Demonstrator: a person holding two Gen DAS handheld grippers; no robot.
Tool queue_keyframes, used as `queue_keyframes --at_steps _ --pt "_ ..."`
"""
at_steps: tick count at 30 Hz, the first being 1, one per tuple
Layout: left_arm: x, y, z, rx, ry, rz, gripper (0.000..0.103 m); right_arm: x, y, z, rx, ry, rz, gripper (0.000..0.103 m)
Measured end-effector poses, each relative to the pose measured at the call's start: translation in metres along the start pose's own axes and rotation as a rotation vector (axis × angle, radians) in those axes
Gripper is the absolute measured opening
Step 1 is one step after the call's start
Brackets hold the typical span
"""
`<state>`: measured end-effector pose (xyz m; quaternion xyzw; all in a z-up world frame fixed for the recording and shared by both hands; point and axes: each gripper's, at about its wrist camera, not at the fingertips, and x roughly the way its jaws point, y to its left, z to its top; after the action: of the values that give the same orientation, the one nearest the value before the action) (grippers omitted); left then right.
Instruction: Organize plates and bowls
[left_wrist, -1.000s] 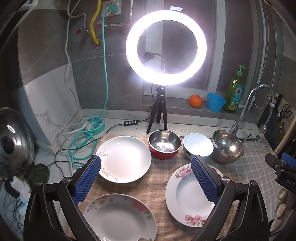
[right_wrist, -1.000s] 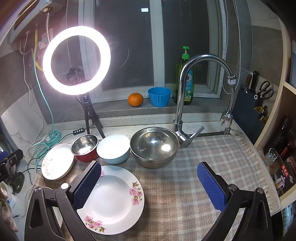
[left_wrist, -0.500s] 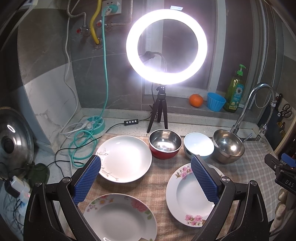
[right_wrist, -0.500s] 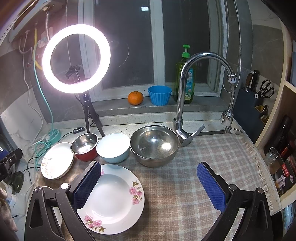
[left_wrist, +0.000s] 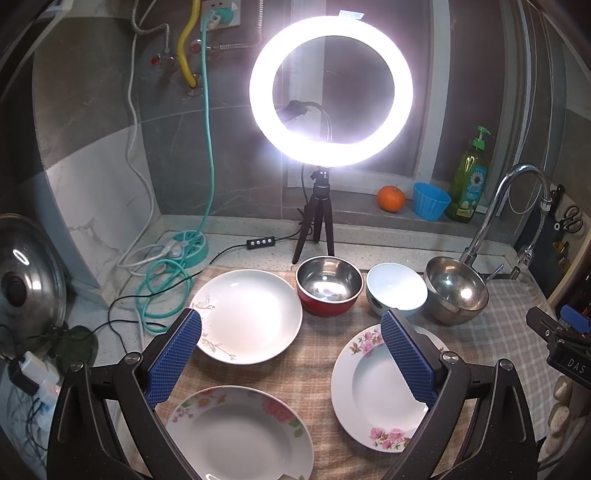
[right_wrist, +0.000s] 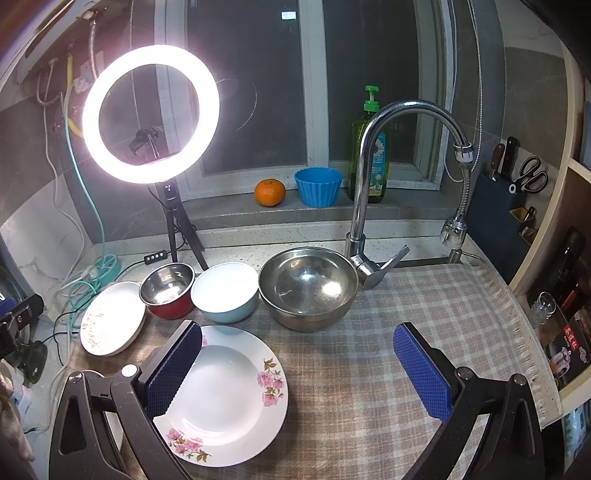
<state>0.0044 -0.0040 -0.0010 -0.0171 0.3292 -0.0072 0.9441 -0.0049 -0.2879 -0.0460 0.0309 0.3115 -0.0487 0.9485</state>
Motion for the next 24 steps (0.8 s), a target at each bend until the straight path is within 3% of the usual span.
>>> queue_keyframes --at_steps 11,16,21,24 --pt "0.012 -0.003 -0.008 0.005 0.03 -0.017 0.098 0.012 -0.002 -0.003 -0.003 0.03 0.001 0.103" --pt "0.027 -0.001 -0.012 -0.013 0.091 -0.058 0.097 0.025 -0.008 -0.003 0.022 0.08 0.036 0.102" --pt "0.044 0.001 -0.02 -0.033 0.166 -0.091 0.088 0.04 -0.015 -0.01 0.05 0.133 0.075 0.102" --pt "0.054 0.001 -0.023 -0.042 0.212 -0.115 0.086 0.049 -0.019 -0.015 0.063 0.167 0.104 0.093"
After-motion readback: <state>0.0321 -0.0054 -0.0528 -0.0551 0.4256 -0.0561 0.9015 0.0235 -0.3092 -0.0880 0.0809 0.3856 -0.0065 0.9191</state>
